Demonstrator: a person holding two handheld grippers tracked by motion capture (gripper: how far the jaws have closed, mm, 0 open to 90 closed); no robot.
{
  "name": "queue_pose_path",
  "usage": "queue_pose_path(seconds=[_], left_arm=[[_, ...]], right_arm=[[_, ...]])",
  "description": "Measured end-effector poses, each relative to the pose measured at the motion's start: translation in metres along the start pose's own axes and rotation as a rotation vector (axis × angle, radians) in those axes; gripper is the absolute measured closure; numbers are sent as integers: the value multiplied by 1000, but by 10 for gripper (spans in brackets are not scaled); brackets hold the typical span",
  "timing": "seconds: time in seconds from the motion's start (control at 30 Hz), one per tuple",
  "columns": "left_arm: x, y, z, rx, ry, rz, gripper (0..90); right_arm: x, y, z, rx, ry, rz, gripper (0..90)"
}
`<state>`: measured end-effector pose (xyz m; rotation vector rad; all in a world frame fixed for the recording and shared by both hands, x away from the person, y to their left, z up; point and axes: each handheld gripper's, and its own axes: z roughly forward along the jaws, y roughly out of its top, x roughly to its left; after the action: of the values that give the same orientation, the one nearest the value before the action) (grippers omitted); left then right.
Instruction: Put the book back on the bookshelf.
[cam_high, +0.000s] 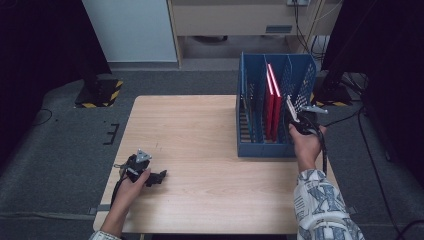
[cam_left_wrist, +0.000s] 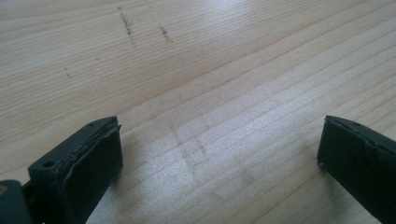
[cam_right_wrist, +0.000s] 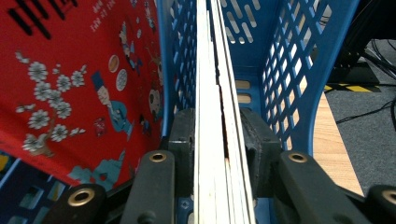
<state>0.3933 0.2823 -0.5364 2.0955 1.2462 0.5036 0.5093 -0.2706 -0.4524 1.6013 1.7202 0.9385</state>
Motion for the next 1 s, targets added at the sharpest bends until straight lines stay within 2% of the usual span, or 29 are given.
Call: queue_pose_path(seconds=[0.6, 1.0], left_arm=[[0, 0, 0, 0, 0, 0, 0], [0, 0, 0, -1, 0, -1, 0]], right_arm=[[2, -2, -19, -81, 62, 4, 662], [8, -6, -22, -93, 85, -14, 642]])
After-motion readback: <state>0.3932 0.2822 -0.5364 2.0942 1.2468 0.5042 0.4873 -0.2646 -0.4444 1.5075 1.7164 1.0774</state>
